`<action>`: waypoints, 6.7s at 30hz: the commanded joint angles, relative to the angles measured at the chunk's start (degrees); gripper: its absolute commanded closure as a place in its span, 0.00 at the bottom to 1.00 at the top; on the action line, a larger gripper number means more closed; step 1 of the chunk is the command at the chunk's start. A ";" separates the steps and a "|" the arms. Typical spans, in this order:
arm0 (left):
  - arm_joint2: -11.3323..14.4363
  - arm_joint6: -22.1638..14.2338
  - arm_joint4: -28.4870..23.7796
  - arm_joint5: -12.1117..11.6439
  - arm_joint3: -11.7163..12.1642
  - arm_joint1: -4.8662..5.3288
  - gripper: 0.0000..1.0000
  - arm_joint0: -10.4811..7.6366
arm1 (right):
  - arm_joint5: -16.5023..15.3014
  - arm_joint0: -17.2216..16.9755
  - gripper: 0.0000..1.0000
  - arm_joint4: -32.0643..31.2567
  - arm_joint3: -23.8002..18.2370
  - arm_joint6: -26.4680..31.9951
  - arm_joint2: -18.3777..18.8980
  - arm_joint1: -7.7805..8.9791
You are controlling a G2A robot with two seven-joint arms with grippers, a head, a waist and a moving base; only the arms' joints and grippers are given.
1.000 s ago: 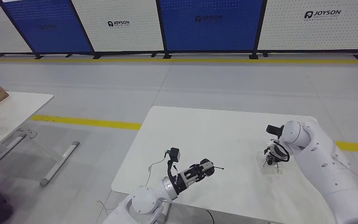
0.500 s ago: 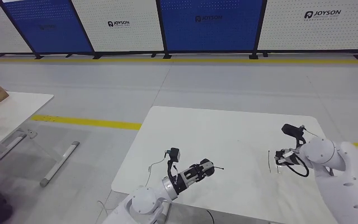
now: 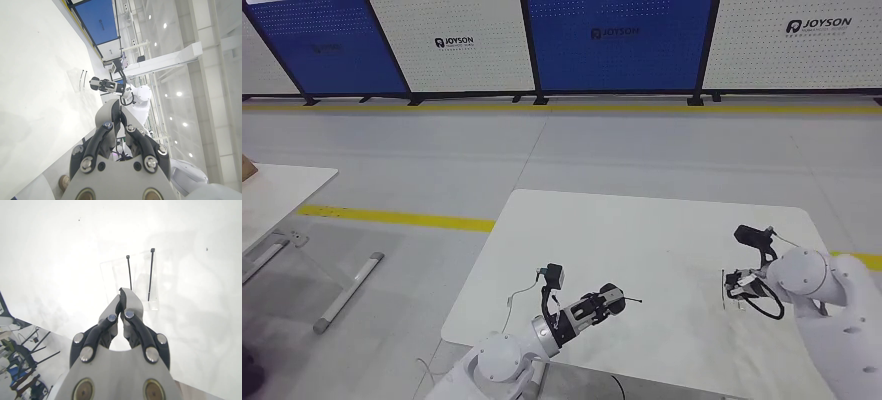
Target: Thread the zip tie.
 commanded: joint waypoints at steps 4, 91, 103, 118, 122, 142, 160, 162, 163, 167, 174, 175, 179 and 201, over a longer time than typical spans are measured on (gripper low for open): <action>0.00 0.00 0.00 0.00 0.00 0.00 1.00 0.00 | -1.79 2.00 0.00 3.58 -0.19 0.00 -2.93 1.75; 0.00 0.00 0.00 0.00 0.00 0.00 1.00 0.00 | -5.58 21.07 0.71 14.93 26.95 -0.22 -24.38 -0.24; 0.00 0.00 0.00 0.00 0.00 0.00 1.00 0.00 | -5.11 24.05 0.72 15.38 33.29 -0.95 -27.90 -3.18; 0.00 0.00 0.00 0.00 0.00 0.00 1.00 0.00 | -6.68 26.65 1.00 16.35 40.86 -1.89 -30.44 -6.37; 0.00 0.00 0.00 0.00 0.00 0.00 1.00 0.00 | -6.41 26.58 1.00 15.74 40.90 -2.69 -30.67 -6.72; 0.00 0.00 0.00 0.00 0.00 0.00 1.00 0.00 | -2.59 1.76 1.00 10.36 2.02 -10.25 -6.57 5.03; 0.00 0.00 0.00 0.00 0.00 0.00 1.00 0.00 | -2.94 -9.89 1.00 8.36 -9.09 -21.66 -1.28 6.45; 0.00 0.00 0.00 0.00 0.00 0.00 1.00 0.00 | -2.31 -10.35 1.00 10.12 -10.53 -27.82 -1.87 5.83; 0.00 0.00 0.00 0.00 0.00 0.00 1.00 0.00 | -2.61 -11.15 1.00 10.95 -11.27 -30.32 -1.88 5.67; 0.00 0.00 0.00 0.00 0.00 0.00 1.00 0.00 | -5.94 -16.13 1.00 16.22 -16.90 -40.93 1.18 5.48; 0.00 0.00 0.00 0.00 0.00 0.00 1.00 0.00 | -11.03 -21.87 1.00 19.34 -22.02 -45.55 2.89 5.55; 0.00 0.00 0.00 0.00 0.00 0.00 1.00 0.00 | -11.03 -21.87 1.00 19.34 -22.02 -45.55 2.89 5.55; 0.00 0.00 0.00 0.00 0.00 0.00 1.00 0.00 | -11.03 -21.87 1.00 19.34 -22.02 -45.55 2.89 5.55; 8.08 21.84 12.13 7.20 0.69 -2.38 1.00 -5.56 | -11.03 -21.87 1.00 19.34 -22.02 -45.55 2.89 5.55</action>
